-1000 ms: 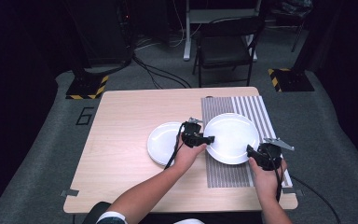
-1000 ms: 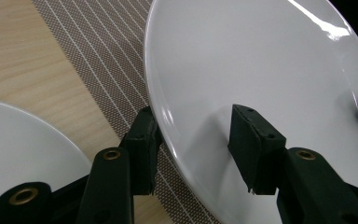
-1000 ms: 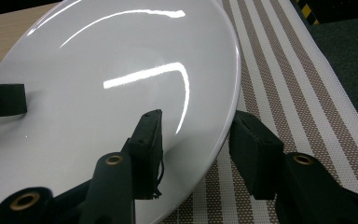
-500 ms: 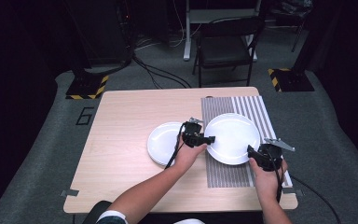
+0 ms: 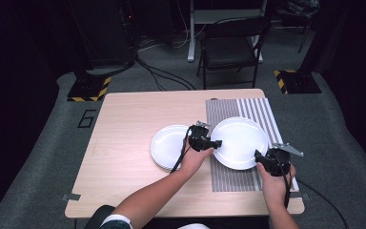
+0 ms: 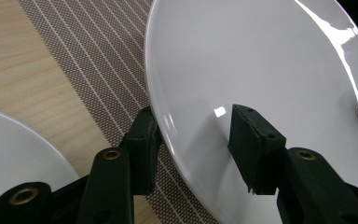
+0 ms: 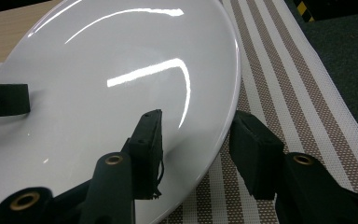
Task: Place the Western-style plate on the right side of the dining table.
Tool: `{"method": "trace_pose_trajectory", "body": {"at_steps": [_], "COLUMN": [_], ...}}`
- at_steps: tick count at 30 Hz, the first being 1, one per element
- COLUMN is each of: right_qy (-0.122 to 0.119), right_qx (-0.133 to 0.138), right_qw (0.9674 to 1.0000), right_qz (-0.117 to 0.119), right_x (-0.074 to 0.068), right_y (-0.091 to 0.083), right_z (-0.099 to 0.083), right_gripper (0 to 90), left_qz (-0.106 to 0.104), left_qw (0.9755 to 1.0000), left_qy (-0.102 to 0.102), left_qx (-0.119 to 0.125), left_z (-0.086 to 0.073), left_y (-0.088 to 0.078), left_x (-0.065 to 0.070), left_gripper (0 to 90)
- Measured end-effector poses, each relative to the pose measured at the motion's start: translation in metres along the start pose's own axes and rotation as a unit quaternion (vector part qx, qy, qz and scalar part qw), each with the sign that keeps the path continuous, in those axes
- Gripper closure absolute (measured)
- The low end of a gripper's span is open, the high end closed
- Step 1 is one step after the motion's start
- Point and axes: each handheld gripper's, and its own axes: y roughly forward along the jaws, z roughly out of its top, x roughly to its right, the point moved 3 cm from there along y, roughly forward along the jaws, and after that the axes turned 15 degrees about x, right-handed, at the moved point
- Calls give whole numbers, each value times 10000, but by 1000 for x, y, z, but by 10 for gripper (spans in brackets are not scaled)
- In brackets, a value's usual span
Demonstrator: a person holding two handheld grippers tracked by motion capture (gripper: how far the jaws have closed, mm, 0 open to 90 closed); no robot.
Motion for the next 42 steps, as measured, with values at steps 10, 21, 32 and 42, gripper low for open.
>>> {"method": "trace_pose_trajectory", "body": {"at_steps": [10, 21, 32, 42], "right_qy": [52, 67, 69, 24], "right_qx": [-56, -69, -93, -143], "right_qw": [10000, 9999, 9999, 9999], "right_qz": [-52, -72, -58, -61], "right_x": [4, 6, 7, 9], "right_y": [4, 8, 17, 24], "right_z": [-6, -9, -14, -16], "right_gripper": [543, 543, 542, 544], "left_qz": [-4, -6, 19, 35], "left_qw": [10000, 10000, 10000, 9999], "left_qy": [7, -17, -67, -126], "left_qx": [-72, -60, -50, -50], "left_z": [-5, -7, -11, -13], "left_y": [7, 12, 20, 26], "left_x": [-2, -5, -11, -15], "left_gripper": [535, 535, 535, 536]}}
